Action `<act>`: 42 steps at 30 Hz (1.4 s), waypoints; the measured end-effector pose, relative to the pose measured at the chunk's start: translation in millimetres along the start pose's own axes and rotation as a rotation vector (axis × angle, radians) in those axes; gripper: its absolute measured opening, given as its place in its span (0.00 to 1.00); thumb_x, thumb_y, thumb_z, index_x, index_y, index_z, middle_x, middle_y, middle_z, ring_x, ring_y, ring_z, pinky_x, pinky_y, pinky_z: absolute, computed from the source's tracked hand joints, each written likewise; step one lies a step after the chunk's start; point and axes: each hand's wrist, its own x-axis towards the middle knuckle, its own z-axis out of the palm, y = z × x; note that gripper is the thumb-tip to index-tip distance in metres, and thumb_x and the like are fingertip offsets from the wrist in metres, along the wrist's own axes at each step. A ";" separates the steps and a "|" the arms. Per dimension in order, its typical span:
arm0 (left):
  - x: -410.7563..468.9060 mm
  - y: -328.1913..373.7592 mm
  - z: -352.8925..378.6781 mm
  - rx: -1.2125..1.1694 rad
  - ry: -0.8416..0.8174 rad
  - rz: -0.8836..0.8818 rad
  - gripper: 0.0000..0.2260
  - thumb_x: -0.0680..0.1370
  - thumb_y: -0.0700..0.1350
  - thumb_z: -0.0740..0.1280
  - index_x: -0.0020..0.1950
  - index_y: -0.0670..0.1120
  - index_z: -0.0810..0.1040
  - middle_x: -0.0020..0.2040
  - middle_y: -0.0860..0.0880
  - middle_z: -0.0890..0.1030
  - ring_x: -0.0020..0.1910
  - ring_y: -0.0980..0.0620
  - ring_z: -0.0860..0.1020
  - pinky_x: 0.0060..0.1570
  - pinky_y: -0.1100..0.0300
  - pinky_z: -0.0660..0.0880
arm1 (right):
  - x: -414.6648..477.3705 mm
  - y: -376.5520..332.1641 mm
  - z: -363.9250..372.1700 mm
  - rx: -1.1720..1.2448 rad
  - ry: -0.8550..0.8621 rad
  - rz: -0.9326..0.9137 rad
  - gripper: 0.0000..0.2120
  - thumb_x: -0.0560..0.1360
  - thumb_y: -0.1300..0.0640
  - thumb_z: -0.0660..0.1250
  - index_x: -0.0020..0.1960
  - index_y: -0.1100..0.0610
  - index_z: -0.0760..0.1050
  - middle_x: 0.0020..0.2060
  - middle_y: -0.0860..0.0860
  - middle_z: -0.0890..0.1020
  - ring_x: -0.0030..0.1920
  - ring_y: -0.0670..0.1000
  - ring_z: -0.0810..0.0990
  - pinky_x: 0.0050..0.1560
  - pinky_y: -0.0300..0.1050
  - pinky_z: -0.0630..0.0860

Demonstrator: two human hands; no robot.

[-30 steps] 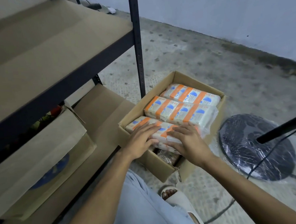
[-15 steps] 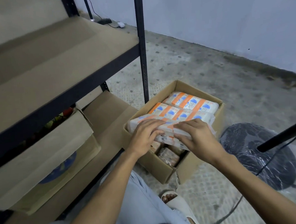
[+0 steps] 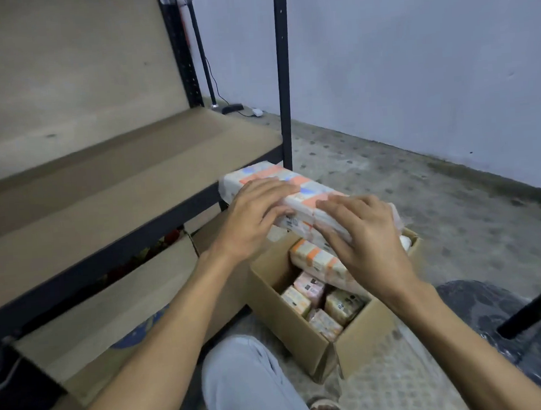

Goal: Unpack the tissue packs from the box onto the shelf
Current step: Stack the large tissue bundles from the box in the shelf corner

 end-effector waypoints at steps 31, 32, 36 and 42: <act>-23.3 -118.0 -136.1 0.509 0.030 -0.665 0.26 0.80 0.57 0.59 0.76 0.52 0.59 0.77 0.51 0.60 0.77 0.51 0.54 0.75 0.46 0.49 | 167.8 -110.7 147.4 -0.008 -0.044 -0.095 0.15 0.75 0.47 0.63 0.54 0.57 0.78 0.54 0.55 0.81 0.56 0.58 0.77 0.55 0.53 0.68; -28.5 -122.1 -136.6 0.538 -0.018 -0.721 0.27 0.80 0.58 0.58 0.77 0.53 0.57 0.78 0.51 0.57 0.77 0.50 0.52 0.75 0.45 0.48 | 173.1 -111.4 150.5 0.005 -0.063 -0.096 0.16 0.76 0.46 0.63 0.55 0.57 0.78 0.55 0.55 0.81 0.57 0.58 0.76 0.56 0.53 0.67; -40.3 -134.5 -137.1 0.548 -0.107 -0.882 0.27 0.80 0.61 0.53 0.77 0.53 0.59 0.79 0.50 0.55 0.78 0.48 0.51 0.75 0.44 0.46 | 186.8 -102.5 146.7 0.156 -0.102 -0.110 0.24 0.73 0.40 0.63 0.63 0.54 0.74 0.64 0.56 0.76 0.65 0.58 0.72 0.65 0.53 0.65; -34.9 -137.7 -133.2 0.524 -0.197 -0.928 0.26 0.80 0.61 0.52 0.76 0.52 0.61 0.78 0.49 0.57 0.77 0.48 0.54 0.75 0.46 0.49 | 175.8 -75.7 150.9 -0.023 -0.164 -0.163 0.33 0.67 0.37 0.66 0.68 0.48 0.70 0.70 0.52 0.71 0.72 0.56 0.64 0.71 0.59 0.53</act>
